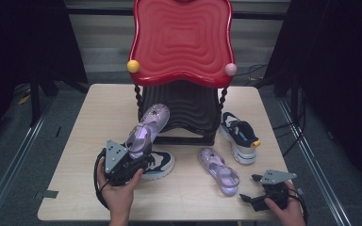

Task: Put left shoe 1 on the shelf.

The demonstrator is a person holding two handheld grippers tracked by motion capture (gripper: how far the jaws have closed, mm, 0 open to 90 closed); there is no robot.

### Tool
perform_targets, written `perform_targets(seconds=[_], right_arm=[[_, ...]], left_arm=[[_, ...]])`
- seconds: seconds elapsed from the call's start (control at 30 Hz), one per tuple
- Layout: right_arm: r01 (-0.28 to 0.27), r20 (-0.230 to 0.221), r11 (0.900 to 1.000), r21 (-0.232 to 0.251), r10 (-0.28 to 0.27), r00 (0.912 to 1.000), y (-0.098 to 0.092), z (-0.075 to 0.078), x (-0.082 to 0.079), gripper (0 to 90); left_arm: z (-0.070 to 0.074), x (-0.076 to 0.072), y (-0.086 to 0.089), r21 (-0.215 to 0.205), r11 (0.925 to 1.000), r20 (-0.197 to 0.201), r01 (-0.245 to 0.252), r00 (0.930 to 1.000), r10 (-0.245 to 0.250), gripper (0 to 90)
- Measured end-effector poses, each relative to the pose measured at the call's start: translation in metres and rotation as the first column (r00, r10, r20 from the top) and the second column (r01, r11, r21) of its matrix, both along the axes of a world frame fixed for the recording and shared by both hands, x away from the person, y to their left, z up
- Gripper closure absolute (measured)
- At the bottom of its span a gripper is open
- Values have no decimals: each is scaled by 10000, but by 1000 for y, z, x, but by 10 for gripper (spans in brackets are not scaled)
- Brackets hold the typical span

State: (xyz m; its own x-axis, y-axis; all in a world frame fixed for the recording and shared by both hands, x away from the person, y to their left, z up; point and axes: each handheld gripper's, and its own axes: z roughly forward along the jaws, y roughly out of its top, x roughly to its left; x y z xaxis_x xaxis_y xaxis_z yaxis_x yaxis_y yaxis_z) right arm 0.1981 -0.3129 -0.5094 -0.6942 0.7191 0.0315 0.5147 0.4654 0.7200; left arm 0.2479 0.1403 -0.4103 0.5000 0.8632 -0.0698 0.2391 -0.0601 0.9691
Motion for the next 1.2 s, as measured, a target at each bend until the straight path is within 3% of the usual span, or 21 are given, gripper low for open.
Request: perform_targets(seconds=[0.63, 1.2], right_arm=[[-32, 8, 10000, -18, 32, 10000, 0, 0, 0, 111], [-60, 14, 10000, -18, 60, 10000, 0, 0, 1, 111]], left_arm=[[4, 16, -34, -580, 9977, 394, -352, 9985, 375, 371], [-3, 32, -54, -624, 9926, 552, -1038, 9927, 1072, 371]])
